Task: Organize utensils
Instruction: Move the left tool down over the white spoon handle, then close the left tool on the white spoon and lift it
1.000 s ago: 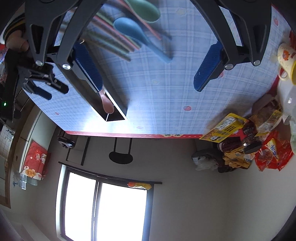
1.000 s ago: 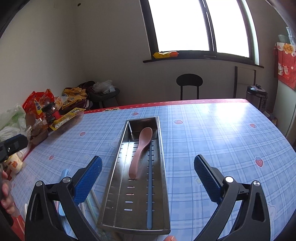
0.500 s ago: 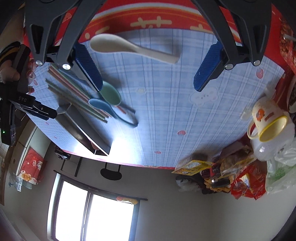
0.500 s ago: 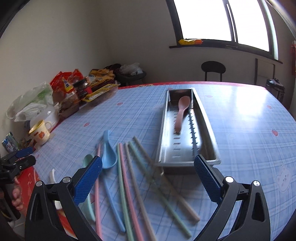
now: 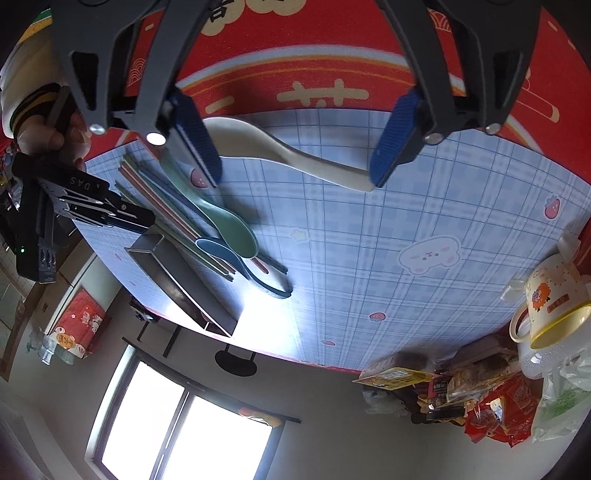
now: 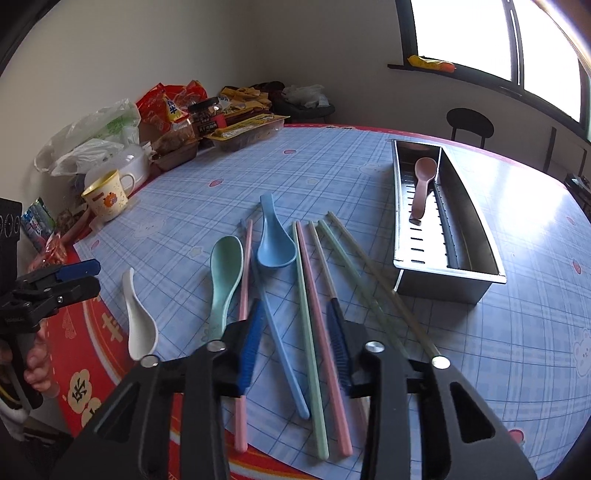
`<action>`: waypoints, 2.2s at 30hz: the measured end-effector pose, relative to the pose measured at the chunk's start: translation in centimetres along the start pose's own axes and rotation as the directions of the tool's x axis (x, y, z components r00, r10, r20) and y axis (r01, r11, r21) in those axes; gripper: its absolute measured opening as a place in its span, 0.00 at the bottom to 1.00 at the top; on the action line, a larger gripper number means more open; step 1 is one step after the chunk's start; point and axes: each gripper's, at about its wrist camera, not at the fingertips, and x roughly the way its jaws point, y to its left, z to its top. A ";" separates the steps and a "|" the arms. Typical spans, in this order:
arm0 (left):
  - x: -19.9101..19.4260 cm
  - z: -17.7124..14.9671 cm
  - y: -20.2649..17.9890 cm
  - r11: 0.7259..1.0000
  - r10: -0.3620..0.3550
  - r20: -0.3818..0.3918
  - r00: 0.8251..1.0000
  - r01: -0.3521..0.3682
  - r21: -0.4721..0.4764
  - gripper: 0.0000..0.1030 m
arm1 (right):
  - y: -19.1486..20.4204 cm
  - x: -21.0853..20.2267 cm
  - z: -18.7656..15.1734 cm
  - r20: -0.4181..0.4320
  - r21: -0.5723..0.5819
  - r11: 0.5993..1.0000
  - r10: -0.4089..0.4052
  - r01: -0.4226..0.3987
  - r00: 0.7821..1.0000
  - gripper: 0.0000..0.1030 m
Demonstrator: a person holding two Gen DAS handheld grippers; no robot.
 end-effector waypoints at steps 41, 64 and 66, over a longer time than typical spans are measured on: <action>1.8 0.2 1.3 0.978 -0.014 -0.090 0.996 0.032 0.204 0.68 | 1.9 5.2 0.5 -0.118 -0.072 0.997 0.028 -0.036 0.993 0.10; 4.8 0.2 2.0 0.950 -0.170 -0.157 0.973 0.119 -0.288 0.50 | 1.8 5.1 0.7 -0.116 -0.063 0.997 0.047 -0.054 0.992 0.10; 5.2 0.6 1.4 0.955 -0.147 -0.153 0.977 0.100 -0.278 0.50 | 1.8 5.1 0.7 -0.115 -0.061 0.997 0.049 -0.057 0.992 0.10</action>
